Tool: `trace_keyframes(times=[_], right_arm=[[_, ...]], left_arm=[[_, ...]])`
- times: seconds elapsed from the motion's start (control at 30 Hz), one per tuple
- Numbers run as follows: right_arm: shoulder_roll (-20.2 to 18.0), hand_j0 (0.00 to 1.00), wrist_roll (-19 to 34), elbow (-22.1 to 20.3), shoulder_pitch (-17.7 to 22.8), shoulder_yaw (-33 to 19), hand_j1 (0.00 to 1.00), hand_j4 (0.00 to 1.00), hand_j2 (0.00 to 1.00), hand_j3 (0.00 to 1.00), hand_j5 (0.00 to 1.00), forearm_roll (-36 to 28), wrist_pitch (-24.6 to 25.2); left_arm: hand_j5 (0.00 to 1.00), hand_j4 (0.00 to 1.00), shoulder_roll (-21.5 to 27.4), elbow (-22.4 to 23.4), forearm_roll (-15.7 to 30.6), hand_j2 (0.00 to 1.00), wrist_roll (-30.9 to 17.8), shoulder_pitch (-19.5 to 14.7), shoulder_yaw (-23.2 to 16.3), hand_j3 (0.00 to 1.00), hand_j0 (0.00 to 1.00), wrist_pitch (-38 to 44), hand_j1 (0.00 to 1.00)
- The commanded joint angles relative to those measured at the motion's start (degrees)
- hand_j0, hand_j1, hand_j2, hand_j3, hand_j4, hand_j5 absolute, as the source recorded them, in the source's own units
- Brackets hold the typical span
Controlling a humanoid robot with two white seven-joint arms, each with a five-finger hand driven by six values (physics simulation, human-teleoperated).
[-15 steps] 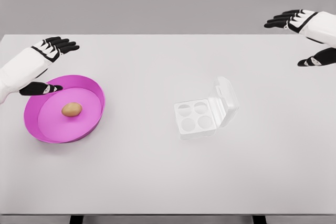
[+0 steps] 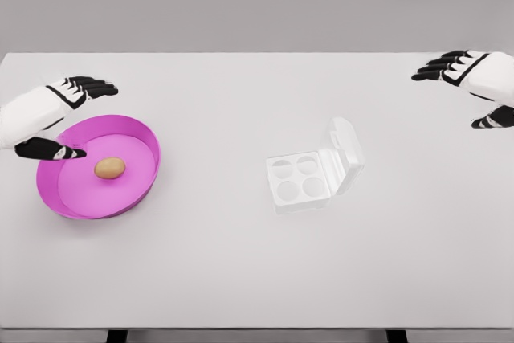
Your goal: Pack egg into the box and close the box lid
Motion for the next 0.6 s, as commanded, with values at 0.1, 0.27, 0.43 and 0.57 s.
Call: trace_keyframes(times=[0.1,0.27,0.43,0.57], right_arm=[[1.97,0.94,-0.04,1.4,2.55,-2.0,0.94,0.94,0.94,0.94,0.94,5.28,0.22],[2.93,1.0,-0.04,-1.24,6.95,-2.18,1.0,1.0,1.0,1.0,1.0,4.93,0.22],[2.14,1.0,-0.04,-0.62,8.18,-2.0,1.0,1.0,1.0,1.0,1.0,5.46,0.22],[1.88,1.0,-0.04,0.17,9.41,-0.33,1.0,1.0,1.0,1.0,1.0,5.99,0.22]], left_arm=[[1.0,1.0,2.15,-0.38,7.1,1.0,-17.19,-0.26,-0.78,1.0,1.0,0.03,1.0],[1.0,1.0,1.97,-0.29,6.05,1.0,-23.11,-1.58,0.01,1.0,1.0,0.03,1.0],[0.97,0.97,1.44,-0.29,7.98,0.97,-23.11,-1.58,0.27,0.97,0.97,0.03,0.97],[1.0,1.0,1.18,-0.2,9.56,1.0,-23.11,-2.2,0.1,1.0,1.0,0.03,1.0]])
